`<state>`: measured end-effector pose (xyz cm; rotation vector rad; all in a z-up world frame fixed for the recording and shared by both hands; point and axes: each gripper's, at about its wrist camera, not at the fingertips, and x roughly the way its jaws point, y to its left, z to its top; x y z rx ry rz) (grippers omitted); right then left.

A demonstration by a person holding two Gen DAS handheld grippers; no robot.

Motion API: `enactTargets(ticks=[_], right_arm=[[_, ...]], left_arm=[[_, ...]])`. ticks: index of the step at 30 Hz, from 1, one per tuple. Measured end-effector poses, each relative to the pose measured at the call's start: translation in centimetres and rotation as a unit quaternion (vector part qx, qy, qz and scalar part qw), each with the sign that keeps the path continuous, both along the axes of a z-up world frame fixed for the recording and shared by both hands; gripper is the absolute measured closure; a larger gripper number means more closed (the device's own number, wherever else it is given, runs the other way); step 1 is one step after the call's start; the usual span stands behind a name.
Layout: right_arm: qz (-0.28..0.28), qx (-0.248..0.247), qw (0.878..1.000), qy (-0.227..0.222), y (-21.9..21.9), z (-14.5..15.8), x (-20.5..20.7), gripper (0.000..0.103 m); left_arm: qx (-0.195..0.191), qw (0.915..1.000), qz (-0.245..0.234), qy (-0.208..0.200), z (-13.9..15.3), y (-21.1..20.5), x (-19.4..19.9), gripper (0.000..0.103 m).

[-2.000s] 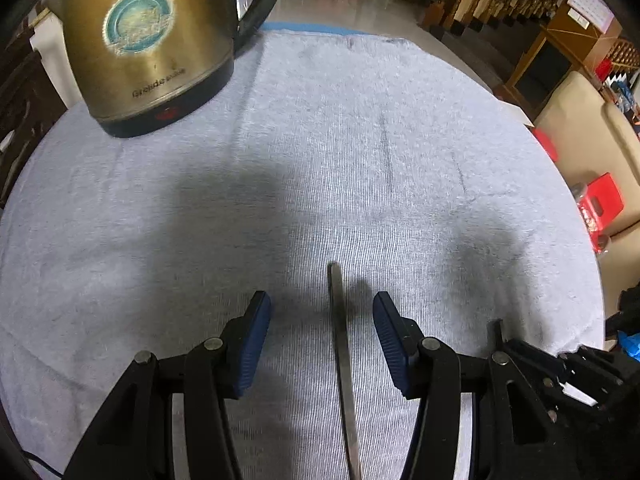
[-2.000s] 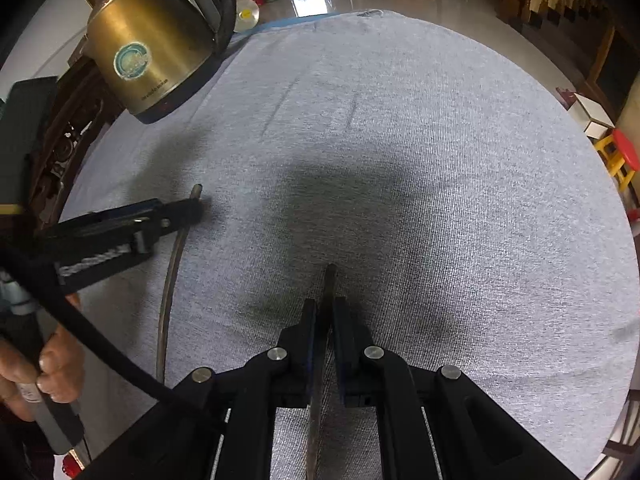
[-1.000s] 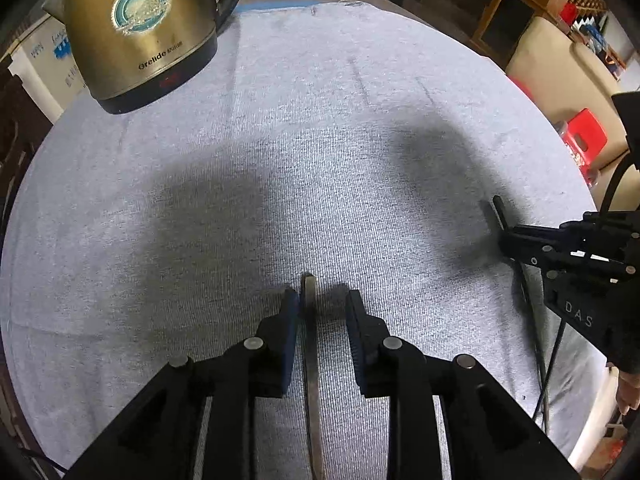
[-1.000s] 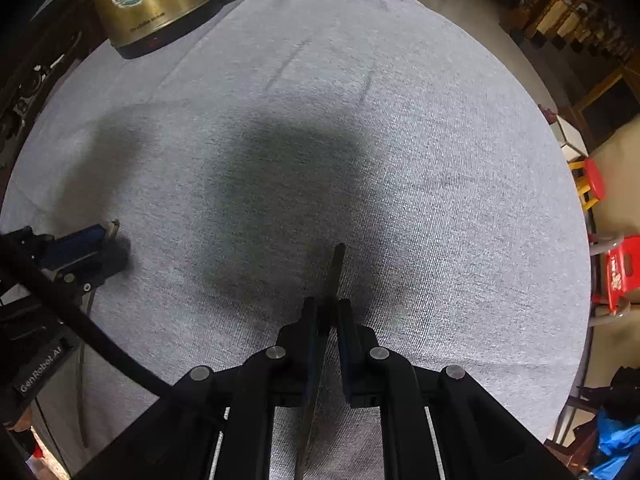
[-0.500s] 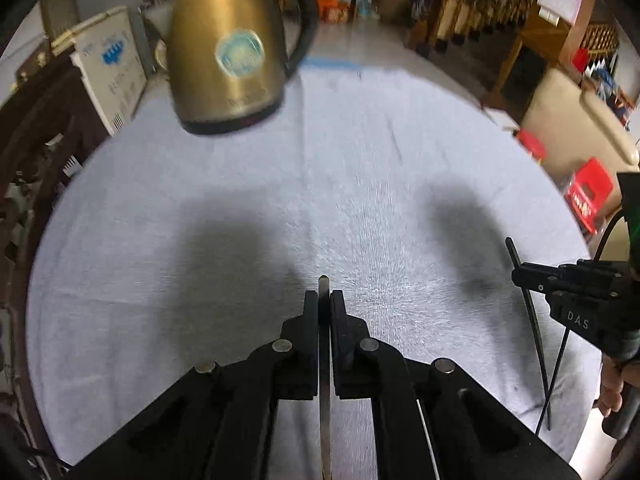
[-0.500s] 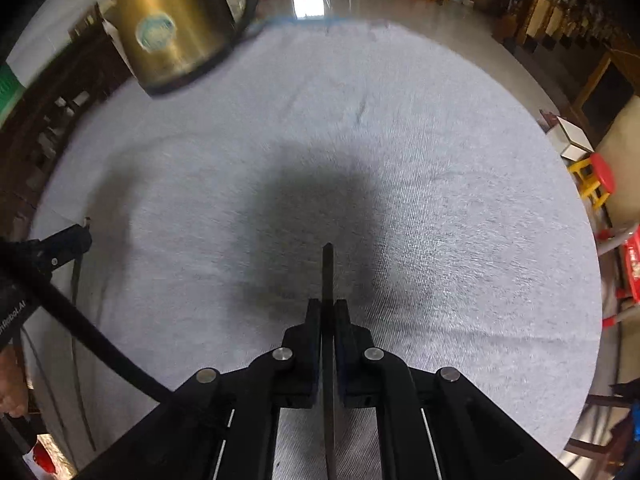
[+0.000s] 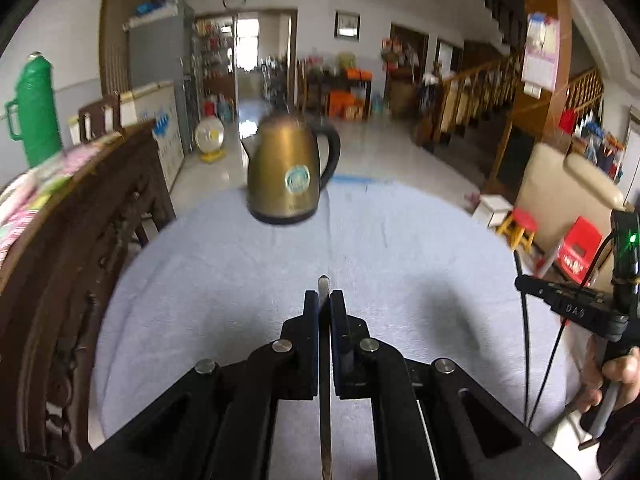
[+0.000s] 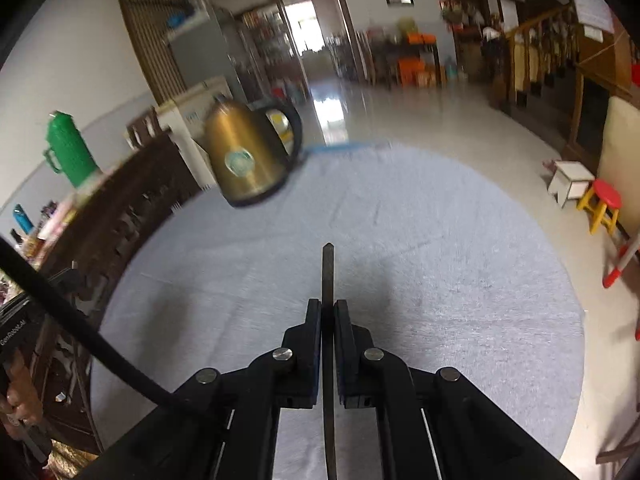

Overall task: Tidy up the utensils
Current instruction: 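Lift both held chopsticks upright off the cloth toward the gray holder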

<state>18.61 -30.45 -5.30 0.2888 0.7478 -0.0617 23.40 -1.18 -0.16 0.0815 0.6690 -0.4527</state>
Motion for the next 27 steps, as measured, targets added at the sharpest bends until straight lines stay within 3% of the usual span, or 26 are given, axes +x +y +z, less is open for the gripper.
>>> enactTargets(ticks=[12, 20, 27], right_arm=[[-0.017, -0.016, 0.989, -0.148, 4.6, 4.3, -9.4, 0.097], [-0.017, 0.001, 0.979, -0.201, 6.3, 5.9, -12.7, 0.097], [-0.011, 0.013, 0.977, -0.213, 7.3, 6.4, -14.2, 0.097]], left_arm=[[-0.045, 0.9930, 0.031, -0.105, 3.9, 3.9, -8.8, 0.098], [-0.034, 0.9876, 0.046, -0.146, 4.9, 3.2, -11.5, 0.098], [-0.025, 0.9842, 0.064, -0.163, 5.3, 2.8, -12.7, 0.098]])
